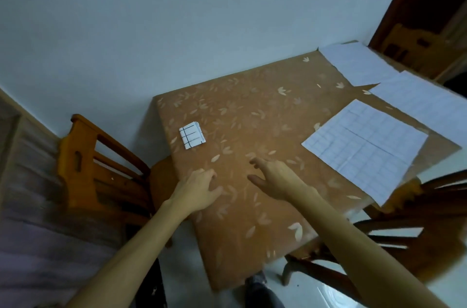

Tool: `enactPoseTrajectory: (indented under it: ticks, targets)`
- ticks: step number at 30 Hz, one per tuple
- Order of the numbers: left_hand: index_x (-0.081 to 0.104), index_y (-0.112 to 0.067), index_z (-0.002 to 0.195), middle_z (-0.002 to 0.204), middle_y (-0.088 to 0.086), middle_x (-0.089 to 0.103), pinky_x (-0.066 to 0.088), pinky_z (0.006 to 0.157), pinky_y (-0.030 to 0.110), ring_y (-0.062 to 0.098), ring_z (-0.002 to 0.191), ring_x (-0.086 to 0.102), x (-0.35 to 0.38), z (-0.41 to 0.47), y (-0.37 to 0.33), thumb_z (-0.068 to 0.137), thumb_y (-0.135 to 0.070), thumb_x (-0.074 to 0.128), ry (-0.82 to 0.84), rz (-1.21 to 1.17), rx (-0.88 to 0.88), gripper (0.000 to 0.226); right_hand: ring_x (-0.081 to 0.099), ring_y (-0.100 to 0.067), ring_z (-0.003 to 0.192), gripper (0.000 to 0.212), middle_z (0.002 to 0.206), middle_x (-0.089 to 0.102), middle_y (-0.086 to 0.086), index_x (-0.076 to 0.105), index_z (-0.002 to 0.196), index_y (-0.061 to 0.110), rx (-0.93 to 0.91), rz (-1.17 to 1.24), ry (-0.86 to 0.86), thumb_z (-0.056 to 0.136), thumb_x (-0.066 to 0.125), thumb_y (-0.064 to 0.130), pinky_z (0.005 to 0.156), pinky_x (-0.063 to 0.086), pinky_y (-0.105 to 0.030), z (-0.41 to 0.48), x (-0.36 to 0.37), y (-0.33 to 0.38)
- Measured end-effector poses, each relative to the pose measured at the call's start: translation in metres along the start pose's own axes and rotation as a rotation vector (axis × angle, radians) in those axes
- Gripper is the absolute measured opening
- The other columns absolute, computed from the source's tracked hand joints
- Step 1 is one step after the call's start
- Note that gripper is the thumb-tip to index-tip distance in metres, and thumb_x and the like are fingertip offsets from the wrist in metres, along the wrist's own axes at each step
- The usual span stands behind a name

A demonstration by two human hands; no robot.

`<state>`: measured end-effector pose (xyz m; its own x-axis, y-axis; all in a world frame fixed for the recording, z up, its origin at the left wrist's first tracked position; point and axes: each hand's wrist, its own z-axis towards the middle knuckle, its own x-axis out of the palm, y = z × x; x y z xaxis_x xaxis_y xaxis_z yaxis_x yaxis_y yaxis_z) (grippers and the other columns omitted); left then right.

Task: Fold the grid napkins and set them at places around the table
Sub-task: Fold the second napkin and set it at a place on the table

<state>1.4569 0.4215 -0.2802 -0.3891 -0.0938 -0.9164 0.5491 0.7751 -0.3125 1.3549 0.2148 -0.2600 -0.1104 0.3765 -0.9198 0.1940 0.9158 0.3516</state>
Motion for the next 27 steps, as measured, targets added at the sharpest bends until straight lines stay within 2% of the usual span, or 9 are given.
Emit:
enactPoseTrajectory:
  ticks: [3, 8, 14, 18, 25, 27]
  targets:
    - [0.057, -0.023, 0.131, 0.130, 0.001, 0.060, 0.050, 0.091, 0.035, 0.021, 0.117, 0.058, 0.019, -0.023, -0.012, 0.094, -0.049, 0.056, 0.056, 0.023, 0.066, 0.046, 0.064, -0.026, 0.112, 0.054, 0.132, 0.064, -0.005, 0.048, 0.141, 0.017, 0.075, 0.009, -0.018, 0.100, 0.047, 0.052, 0.097, 0.051, -0.044, -0.045, 0.005, 0.001]
    - [0.057, -0.023, 0.132, 0.133, 0.000, 0.060, 0.052, 0.095, 0.037, 0.020, 0.117, 0.059, 0.037, -0.041, -0.048, 0.094, -0.051, 0.058, 0.147, 0.045, 0.141, 0.046, 0.062, -0.022, 0.114, 0.050, 0.134, 0.062, -0.003, 0.050, 0.140, 0.020, 0.176, 0.012, -0.055, 0.100, 0.047, 0.051, 0.098, 0.052, -0.040, -0.109, 0.003, -0.019]
    - [0.057, -0.022, 0.133, 0.133, 0.002, 0.059, 0.048, 0.083, 0.028, 0.018, 0.112, 0.061, 0.045, -0.039, -0.120, 0.096, -0.047, 0.057, 0.153, 0.045, 0.244, 0.045, 0.059, -0.021, 0.121, 0.047, 0.138, 0.059, -0.001, 0.050, 0.140, 0.021, 0.296, 0.087, -0.115, 0.100, 0.052, 0.045, 0.102, 0.051, -0.037, -0.166, -0.007, -0.062]
    - [0.058, -0.025, 0.131, 0.131, 0.000, 0.061, 0.053, 0.090, 0.036, 0.019, 0.112, 0.062, 0.060, -0.037, -0.178, 0.095, -0.050, 0.056, 0.149, 0.086, 0.302, 0.044, 0.060, -0.019, 0.120, 0.046, 0.137, 0.059, 0.000, 0.051, 0.139, 0.023, 0.367, 0.140, -0.144, 0.099, 0.052, 0.047, 0.100, 0.053, -0.035, -0.197, -0.013, -0.103]
    - [0.059, -0.027, 0.128, 0.130, -0.002, 0.062, 0.052, 0.095, 0.037, 0.019, 0.117, 0.060, 0.103, -0.023, -0.300, 0.096, -0.047, 0.055, 0.175, 0.075, 0.347, 0.038, 0.061, -0.022, 0.119, 0.043, 0.137, 0.060, -0.002, 0.052, 0.138, 0.021, 0.420, 0.170, -0.156, 0.101, 0.048, 0.041, 0.100, 0.052, -0.039, -0.259, -0.032, -0.206]
    - [0.059, -0.026, 0.128, 0.128, -0.003, 0.062, 0.052, 0.092, 0.034, 0.018, 0.114, 0.061, 0.118, -0.018, -0.336, 0.097, -0.045, 0.055, 0.183, 0.048, 0.339, 0.037, 0.059, -0.024, 0.120, 0.042, 0.136, 0.060, -0.004, 0.053, 0.138, 0.018, 0.422, 0.168, -0.154, 0.102, 0.046, 0.038, 0.102, 0.049, -0.041, -0.275, -0.041, -0.237]
